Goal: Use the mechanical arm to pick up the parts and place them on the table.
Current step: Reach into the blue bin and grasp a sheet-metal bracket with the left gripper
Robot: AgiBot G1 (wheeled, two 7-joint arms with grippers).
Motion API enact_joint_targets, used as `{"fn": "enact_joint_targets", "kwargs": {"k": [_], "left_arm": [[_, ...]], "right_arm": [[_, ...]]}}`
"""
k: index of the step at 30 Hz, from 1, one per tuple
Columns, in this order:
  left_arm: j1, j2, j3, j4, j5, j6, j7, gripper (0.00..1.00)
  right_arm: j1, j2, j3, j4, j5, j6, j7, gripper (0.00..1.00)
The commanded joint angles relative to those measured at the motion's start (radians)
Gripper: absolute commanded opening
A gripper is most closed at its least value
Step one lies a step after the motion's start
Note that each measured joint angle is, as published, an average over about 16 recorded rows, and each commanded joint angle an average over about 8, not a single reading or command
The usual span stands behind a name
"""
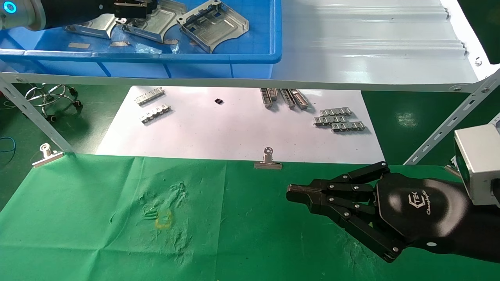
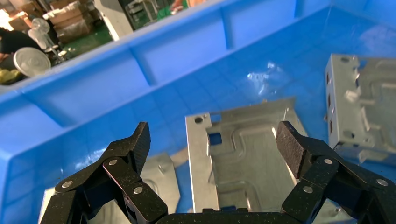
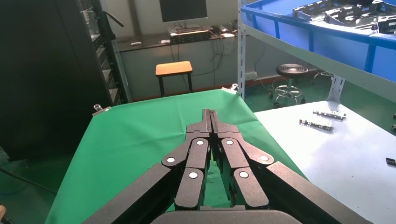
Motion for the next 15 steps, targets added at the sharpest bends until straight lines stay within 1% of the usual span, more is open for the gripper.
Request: {"fn": "enact_joint_targets", "kwargs": {"k": [1,7,15], "left_arm": [[-0.007,0.011,0.004,0.024,0.006,-0.014,0.008,0.00],[-0.016,0.025,0.009,0.059,0.015,-0.046,0.023,0.00],[-0.017,0.034,0.013,0.088,0.021,-0.060,0.024,0.00]], "right_arm": [[0.000,0.000,0.000,0.000,0.000,0.000,0.000,0.00],[0.000,0.000,0.000,0.000,0.000,0.000,0.000,0.00],[0.000,0.000,0.000,0.000,0.000,0.000,0.000,0.00]]}}
